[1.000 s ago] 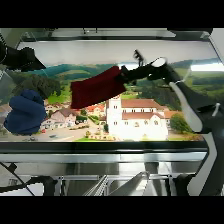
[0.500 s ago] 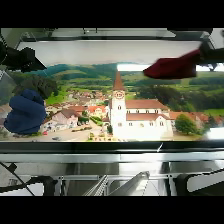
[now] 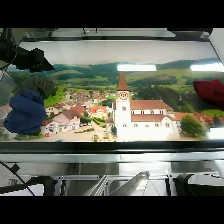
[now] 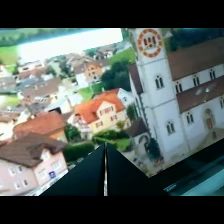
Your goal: Fold the shirts.
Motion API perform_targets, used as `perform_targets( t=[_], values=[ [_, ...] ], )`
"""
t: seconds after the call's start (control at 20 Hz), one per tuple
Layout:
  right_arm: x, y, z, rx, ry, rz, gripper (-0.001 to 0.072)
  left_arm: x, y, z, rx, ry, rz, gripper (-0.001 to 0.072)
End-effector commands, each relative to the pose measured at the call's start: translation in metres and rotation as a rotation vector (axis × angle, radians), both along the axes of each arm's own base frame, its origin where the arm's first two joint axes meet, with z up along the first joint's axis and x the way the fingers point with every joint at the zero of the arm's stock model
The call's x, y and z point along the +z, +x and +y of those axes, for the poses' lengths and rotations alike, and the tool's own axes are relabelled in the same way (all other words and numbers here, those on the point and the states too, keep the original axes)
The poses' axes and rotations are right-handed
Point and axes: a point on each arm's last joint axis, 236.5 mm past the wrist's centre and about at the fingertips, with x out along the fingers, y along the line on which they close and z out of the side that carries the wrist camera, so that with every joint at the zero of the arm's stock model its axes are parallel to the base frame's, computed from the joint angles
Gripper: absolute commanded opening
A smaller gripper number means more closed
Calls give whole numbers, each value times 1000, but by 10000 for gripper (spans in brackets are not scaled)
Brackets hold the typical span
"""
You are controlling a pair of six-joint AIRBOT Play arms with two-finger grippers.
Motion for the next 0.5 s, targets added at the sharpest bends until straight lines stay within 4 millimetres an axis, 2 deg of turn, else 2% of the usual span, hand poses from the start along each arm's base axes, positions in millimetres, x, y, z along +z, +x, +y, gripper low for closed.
perform_targets(
  t=[0.0,0.15,0.25,0.3,0.35,0.4,0.45],
  values=[
    [-41,-58,-10,-58,46,82,13,0,-7,-24,-59,1,1,16],
    [-65,-72,-3,-90,87,106,13,0,-11,-37,-89,1,0,16],
    [-73,-75,3,-111,112,115,26,0,-12,-39,-93,-1,1,16],
    [-74,-78,9,-106,137,128,131,0,-12,-39,-87,-3,4,16],
    [-74,-82,18,-89,170,147,498,0,-12,-39,-83,-4,6,16],
    [-74,-86,28,-69,207,167,697,0,-12,-39,-83,-4,7,16],
    [-73,-90,38,-46,240,186,697,0,-12,-39,-83,-4,6,16]
  ],
)
